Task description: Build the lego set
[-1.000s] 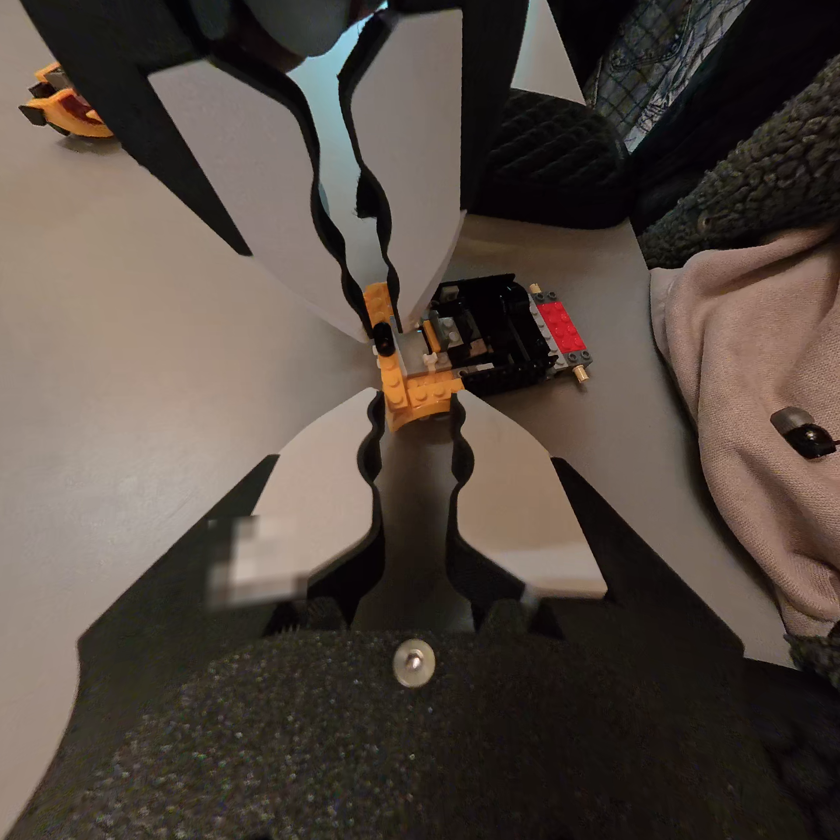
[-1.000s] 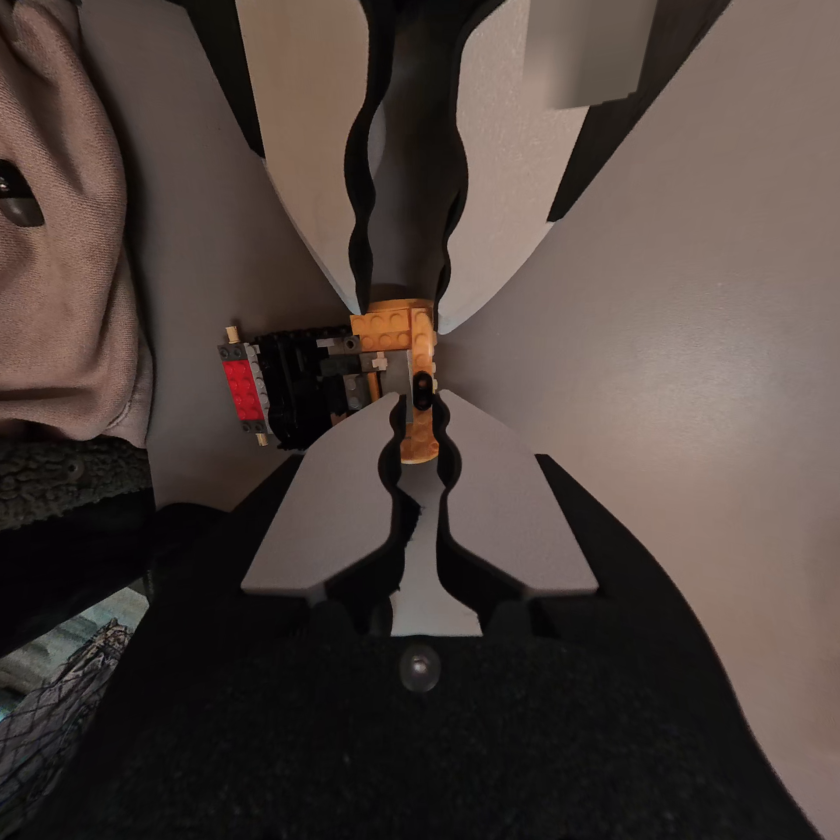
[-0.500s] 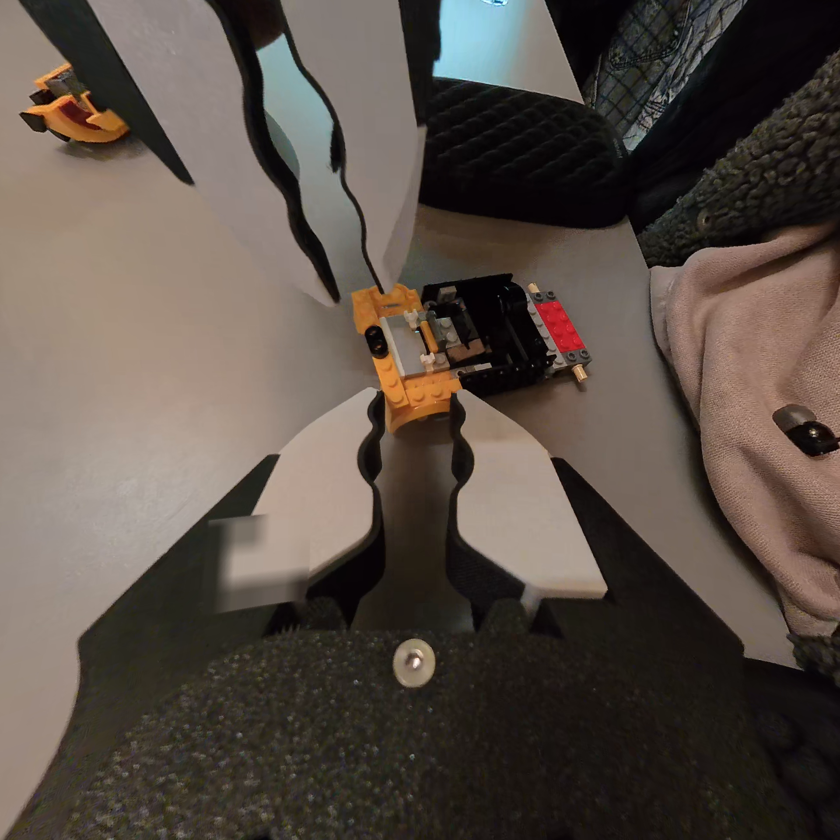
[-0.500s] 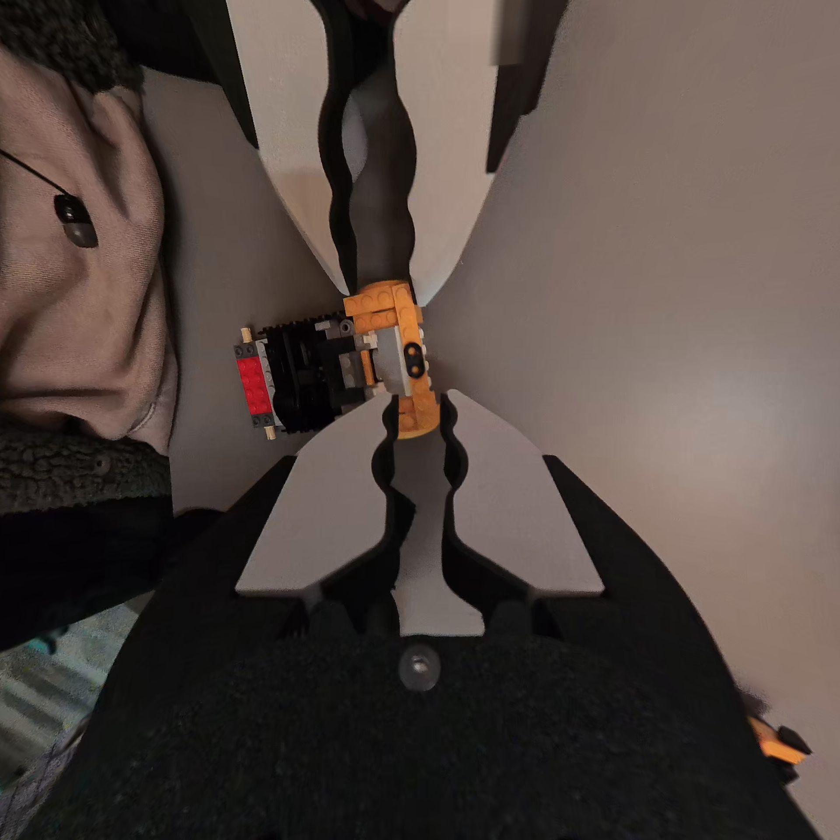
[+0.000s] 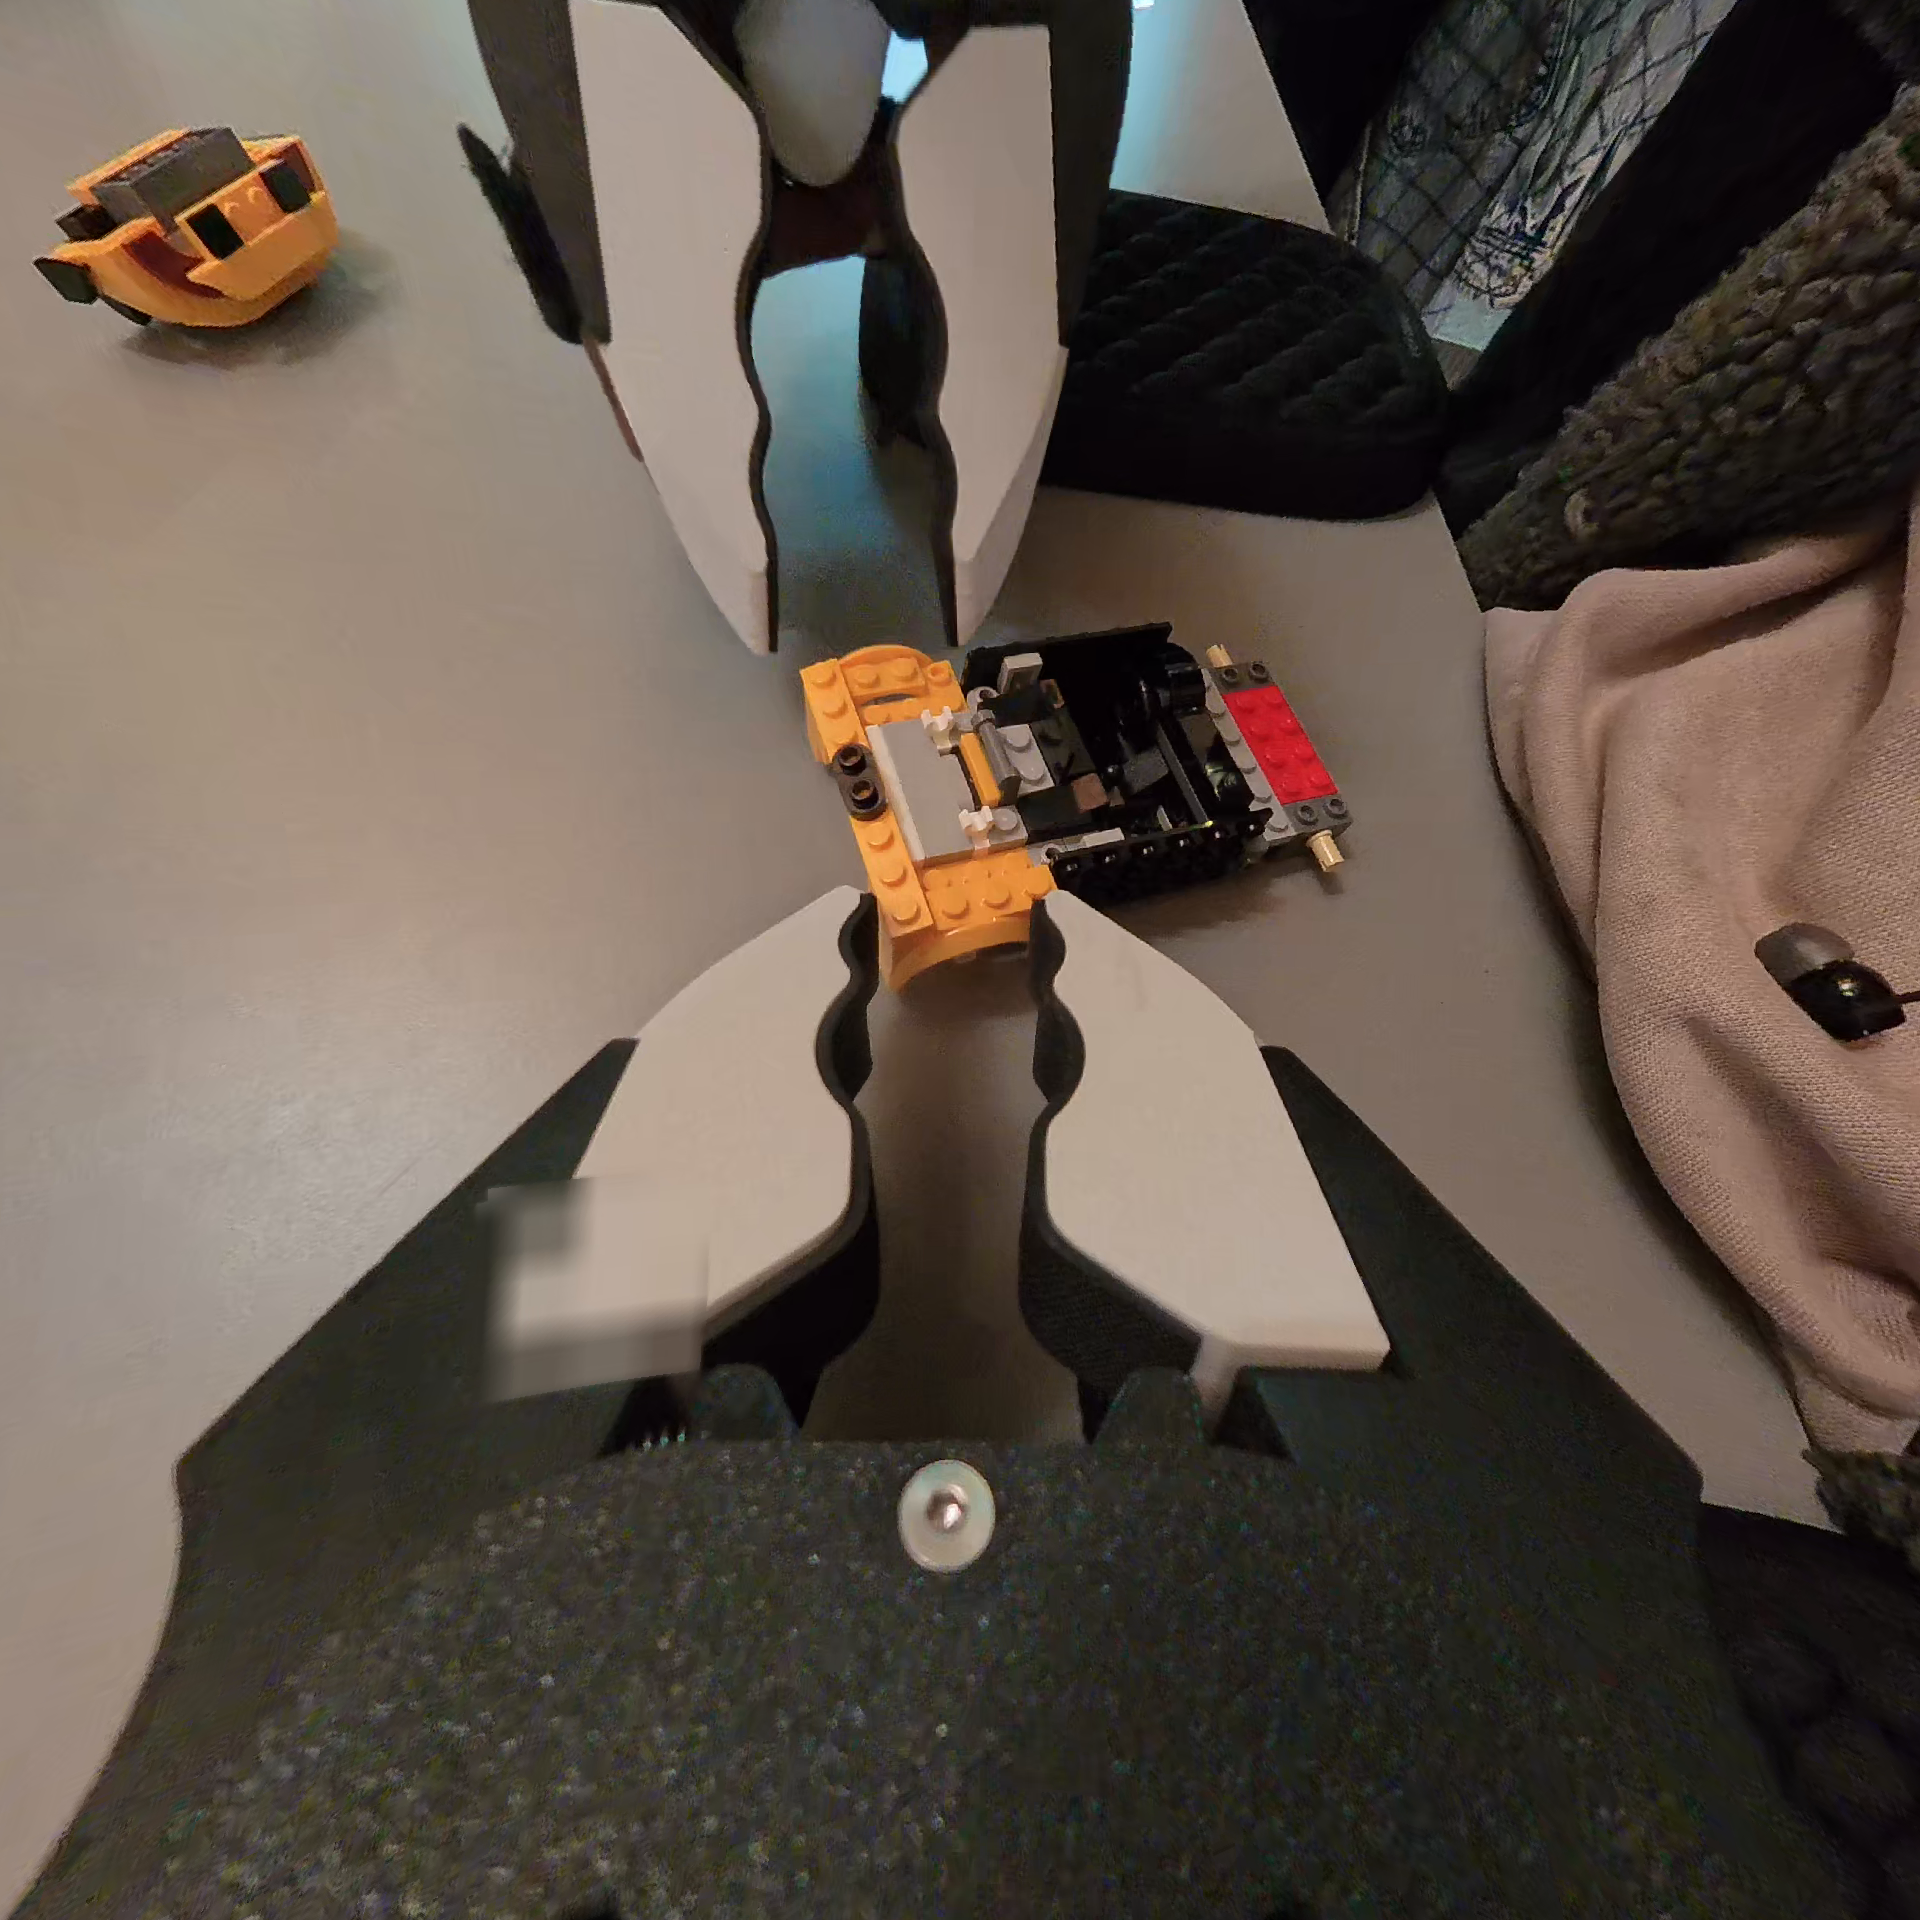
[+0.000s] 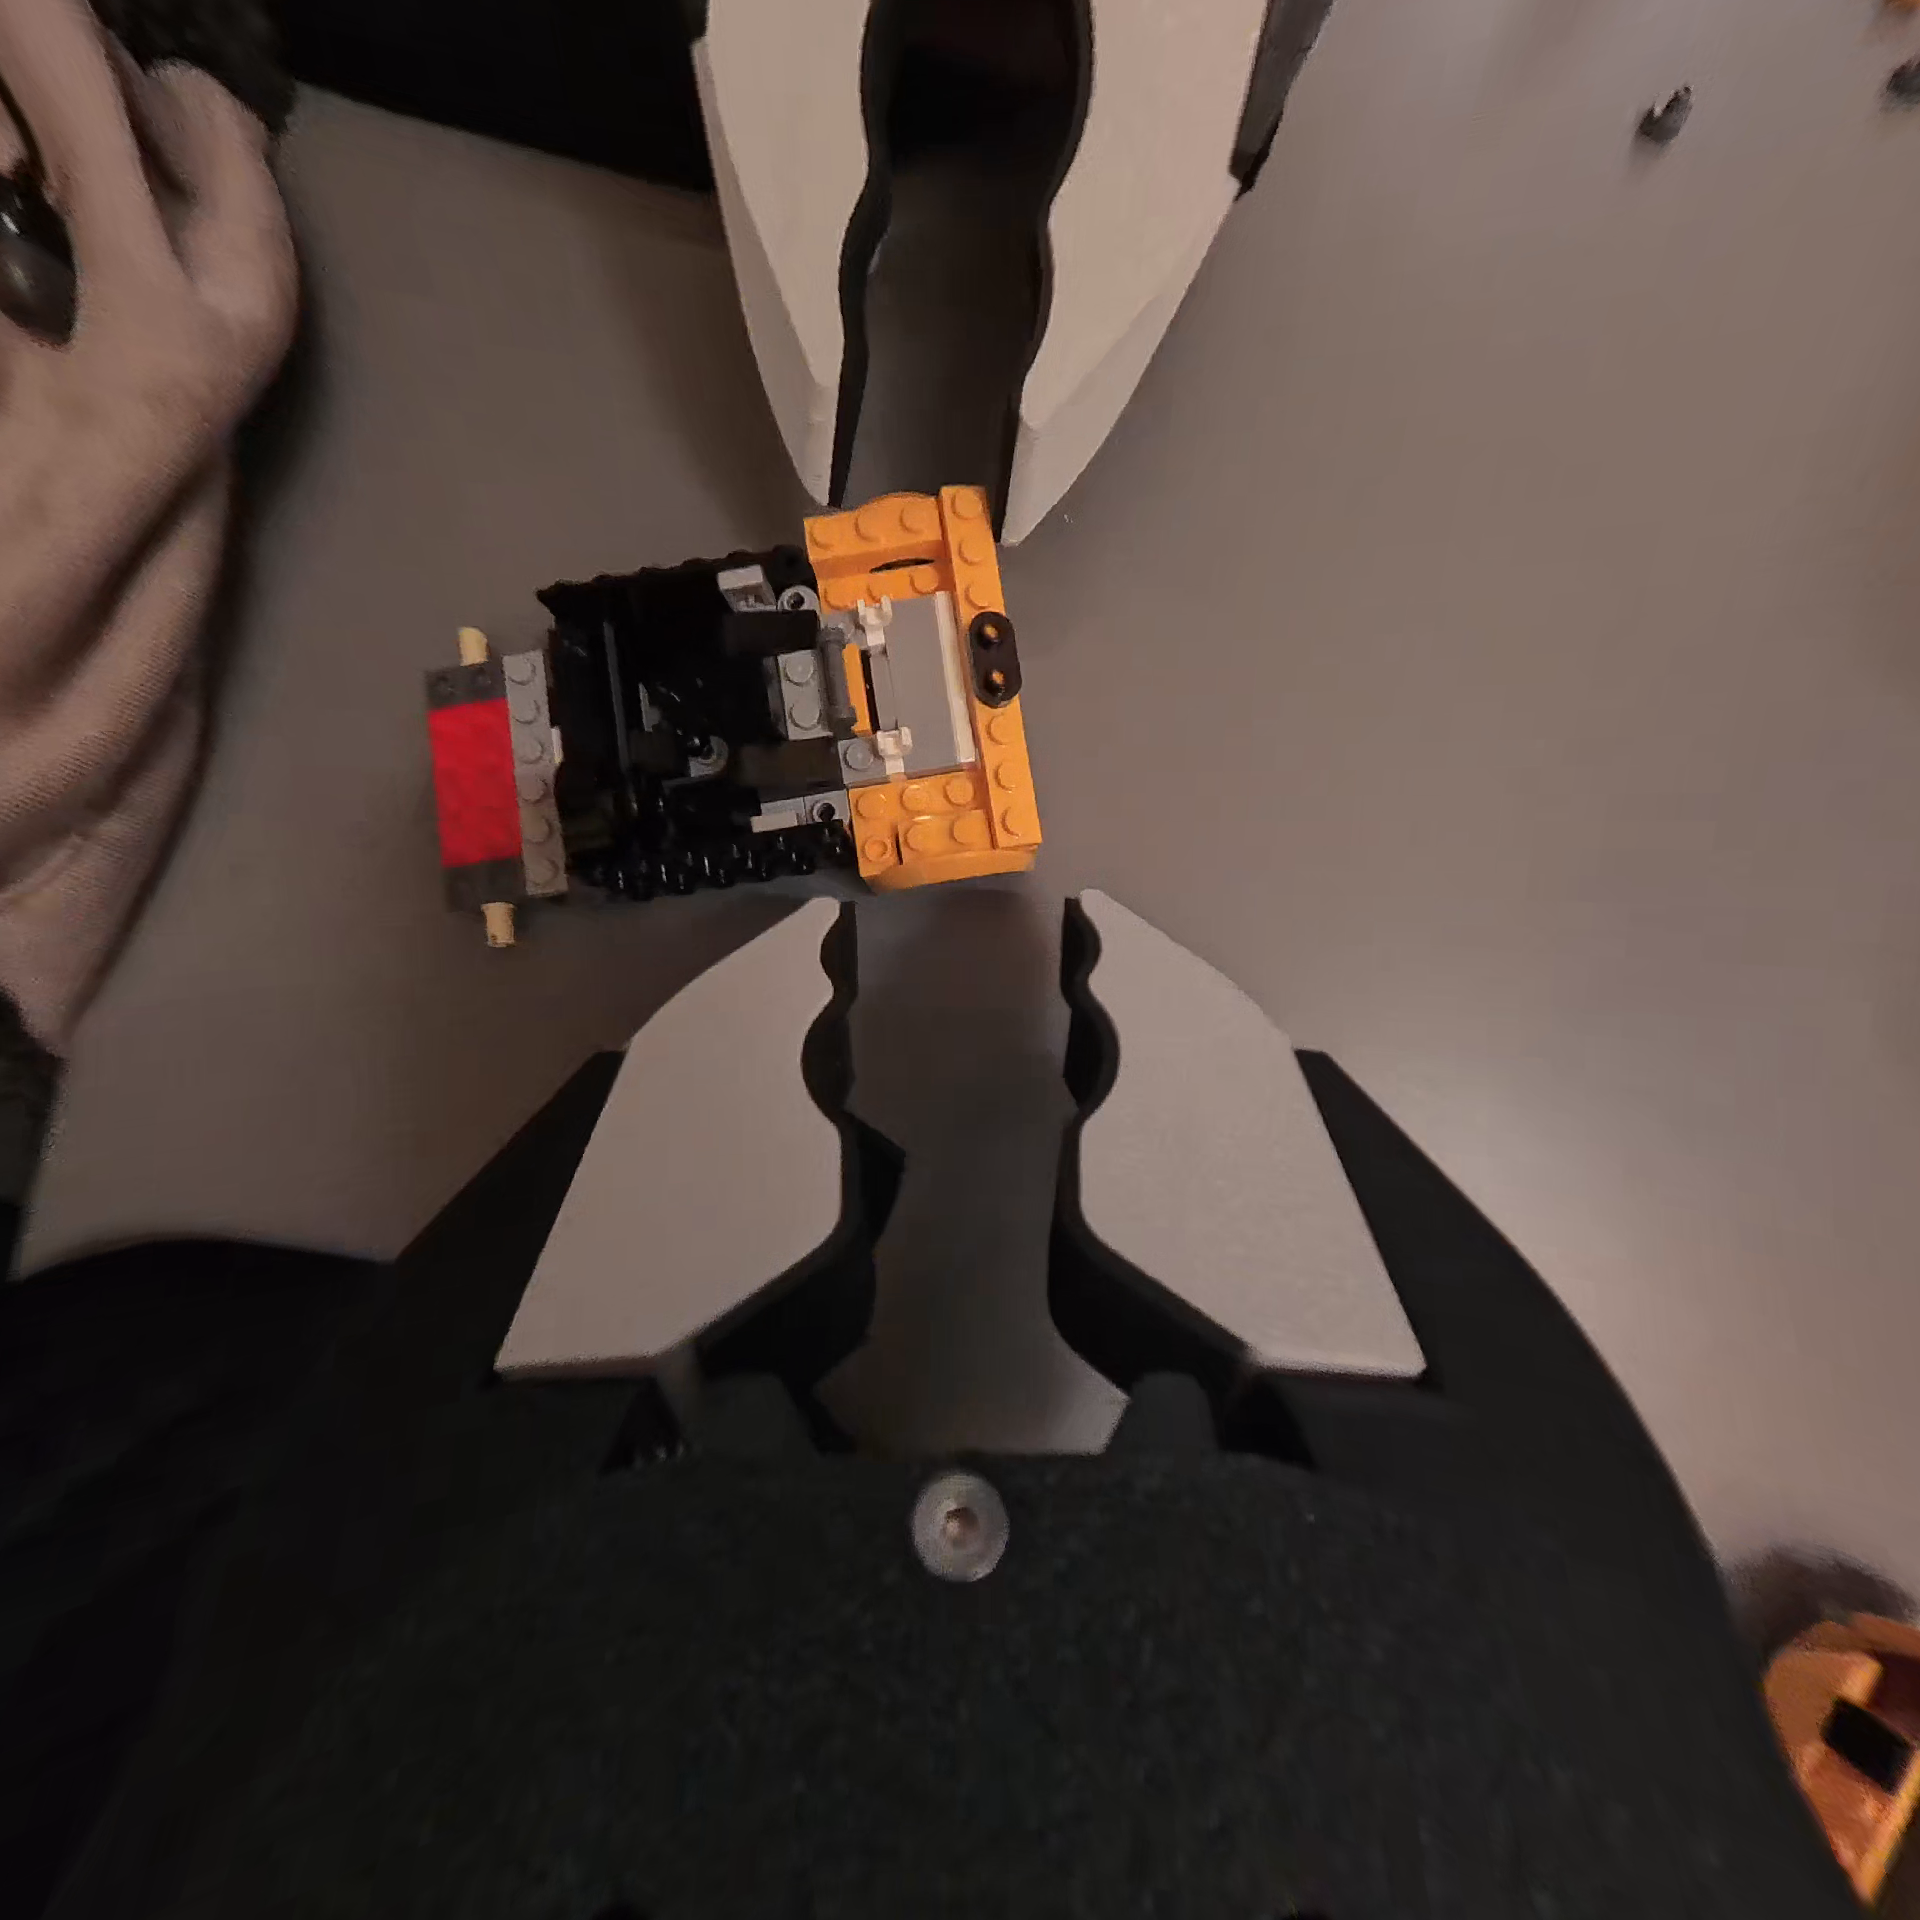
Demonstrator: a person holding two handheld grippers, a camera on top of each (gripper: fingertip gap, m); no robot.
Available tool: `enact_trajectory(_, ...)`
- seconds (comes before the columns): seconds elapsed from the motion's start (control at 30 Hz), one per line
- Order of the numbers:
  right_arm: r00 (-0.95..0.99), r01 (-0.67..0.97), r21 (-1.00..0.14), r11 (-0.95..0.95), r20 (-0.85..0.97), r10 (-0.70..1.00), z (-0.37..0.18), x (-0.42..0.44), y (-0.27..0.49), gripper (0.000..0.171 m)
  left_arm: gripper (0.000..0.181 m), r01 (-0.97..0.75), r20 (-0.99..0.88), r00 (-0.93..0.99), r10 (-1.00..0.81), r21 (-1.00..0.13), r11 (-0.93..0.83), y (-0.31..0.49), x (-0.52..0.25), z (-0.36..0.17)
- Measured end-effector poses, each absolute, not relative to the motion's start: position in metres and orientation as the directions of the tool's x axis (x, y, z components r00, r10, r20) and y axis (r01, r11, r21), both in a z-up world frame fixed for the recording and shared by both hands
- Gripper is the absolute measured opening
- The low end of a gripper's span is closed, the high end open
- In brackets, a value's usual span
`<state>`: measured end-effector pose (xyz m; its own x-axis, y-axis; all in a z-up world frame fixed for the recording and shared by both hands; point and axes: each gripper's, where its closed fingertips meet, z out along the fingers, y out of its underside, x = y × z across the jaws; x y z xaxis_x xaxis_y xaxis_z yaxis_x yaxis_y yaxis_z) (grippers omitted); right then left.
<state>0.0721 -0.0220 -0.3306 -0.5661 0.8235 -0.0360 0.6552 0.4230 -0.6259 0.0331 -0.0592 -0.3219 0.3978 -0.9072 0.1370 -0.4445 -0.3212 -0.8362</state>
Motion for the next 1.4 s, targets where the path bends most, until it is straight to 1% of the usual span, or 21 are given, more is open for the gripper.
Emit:
enact_trajectory(0.07,-0.600,0.613,-0.631,0.475,0.019,0.800,-0.332,0.070,-0.024,0.040,0.027,-0.445,0.136,0.395,-0.909,-0.837,-0.319,-0.061,0.034,-0.322)
enact_trajectory(0.13,-0.638,0.590,-0.621,0.517,0.034,0.769,-0.336,0.069,-0.026,0.040,0.027,-0.448,0.133,0.391,-0.911,-0.837,-0.315,-0.062,0.034,-0.322)
enact_trajectory(0.33,-0.733,0.537,-0.617,0.576,-0.003,0.680,-0.339,0.063,-0.032,0.039,0.027,-0.453,0.144,0.385,-0.912,-0.831,-0.323,-0.064,0.034,-0.323)
enact_trajectory(0.4,-0.756,0.521,-0.619,0.588,-0.015,0.655,-0.339,0.064,-0.033,0.034,0.027,-0.452,0.150,0.385,-0.911,-0.830,-0.327,-0.064,0.032,-0.323)
enact_trajectory(0.57,-0.770,0.490,-0.644,0.587,-0.005,0.637,-0.338,0.064,-0.035,0.034,0.027,-0.447,0.173,0.376,-0.910,-0.826,-0.342,-0.068,0.032,-0.322)
enact_trajectory(0.67,-0.767,0.489,-0.650,0.582,-0.003,0.642,-0.337,0.065,-0.036,0.033,0.028,-0.418,0.217,0.371,-0.903,-0.829,-0.371,-0.070,0.031,-0.317)
enact_trajectory(0.77,-0.763,0.499,-0.641,0.583,-0.006,0.646,-0.337,0.064,-0.036,0.033,0.030,-0.340,0.333,0.369,-0.868,-0.820,-0.460,-0.068,0.025,-0.310)
enact_trajectory(0.87,-0.760,0.508,-0.631,0.586,-0.008,0.650,-0.336,0.062,-0.034,0.034,0.026,-0.210,0.539,0.387,-0.749,-0.739,-0.640,-0.057,0.016,-0.304)
enact_trajectory(0.93,-0.758,0.511,-0.625,0.590,-0.004,0.652,-0.336,0.061,-0.033,0.033,0.025,-0.168,0.655,0.391,-0.647,-0.640,-0.750,-0.053,0.012,-0.308)
enact_trajectory(1.03,-0.759,0.508,-0.622,0.596,0.004,0.651,-0.336,0.060,-0.032,0.033,0.023,-0.144,0.786,0.356,-0.504,-0.487,-0.861,-0.054,0.014,-0.310)
enact_trajectory(1.13,-0.761,0.504,-0.620,0.602,0.011,0.648,-0.335,0.059,-0.032,0.033,0.018,-0.150,0.846,0.326,-0.423,-0.396,-0.906,-0.058,0.017,-0.309)
enact_trajectory(1.23,-0.765,0.494,-0.627,0.602,0.015,0.644,-0.335,0.057,-0.032,0.033,0.014,-0.177,0.857,0.344,-0.384,-0.342,-0.923,-0.062,0.018,-0.315)
enact_trajectory(1.4,-0.772,0.480,-0.639,0.601,0.017,0.636,-0.335,0.057,-0.034,0.034,0.011,-0.168,0.895,0.327,-0.303,-0.260,-0.951,-0.064,0.017,-0.316)
